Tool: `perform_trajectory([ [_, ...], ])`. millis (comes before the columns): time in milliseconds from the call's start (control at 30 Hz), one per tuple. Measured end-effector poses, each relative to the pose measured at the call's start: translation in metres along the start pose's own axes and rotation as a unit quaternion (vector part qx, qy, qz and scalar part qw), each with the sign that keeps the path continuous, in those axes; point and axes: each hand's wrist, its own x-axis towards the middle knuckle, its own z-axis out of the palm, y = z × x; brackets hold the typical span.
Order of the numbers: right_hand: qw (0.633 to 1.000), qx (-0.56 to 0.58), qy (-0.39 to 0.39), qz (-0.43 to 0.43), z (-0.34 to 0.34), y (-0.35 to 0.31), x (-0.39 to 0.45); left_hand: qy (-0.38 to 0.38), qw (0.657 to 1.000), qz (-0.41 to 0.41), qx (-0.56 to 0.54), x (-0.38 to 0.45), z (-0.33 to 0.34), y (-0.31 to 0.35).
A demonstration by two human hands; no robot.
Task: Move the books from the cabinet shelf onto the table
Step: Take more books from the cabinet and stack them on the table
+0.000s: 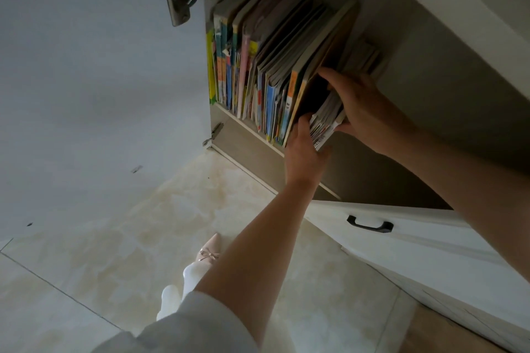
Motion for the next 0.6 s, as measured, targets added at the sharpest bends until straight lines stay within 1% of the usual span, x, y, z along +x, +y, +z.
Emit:
perform_trajectory([
  [133,0.999,0.023,-0.026,-0.001,-0.002,0.007,-0.002,0.035,0.999,0.0,-0.01,0.003,0.014,-0.005],
  [233,0.999,-0.027,-0.04,-0.022,0.002,0.016,-0.001,0.044,0.999,-0.022,-0.024,0.009,0.021,-0.008],
  [300,0.996,-0.077,-0.029,-0.027,0.003,0.019,0.004,0.049,0.997,-0.034,-0.045,0.014,0.024,-0.01],
  [367,0.994,-0.103,-0.025,-0.021,0.001,0.015,0.008,0.063,0.996,-0.038,-0.055,0.017,0.026,-0.01],
  [467,0.993,-0.113,-0.014,-0.025,-0.003,0.01,0.012,0.071,0.996,-0.038,-0.046,0.018,0.024,-0.008],
  [600,0.991,-0.133,-0.007,-0.026,-0.004,-0.003,0.002,0.054,0.997,-0.032,-0.038,0.004,0.009,-0.013],
])
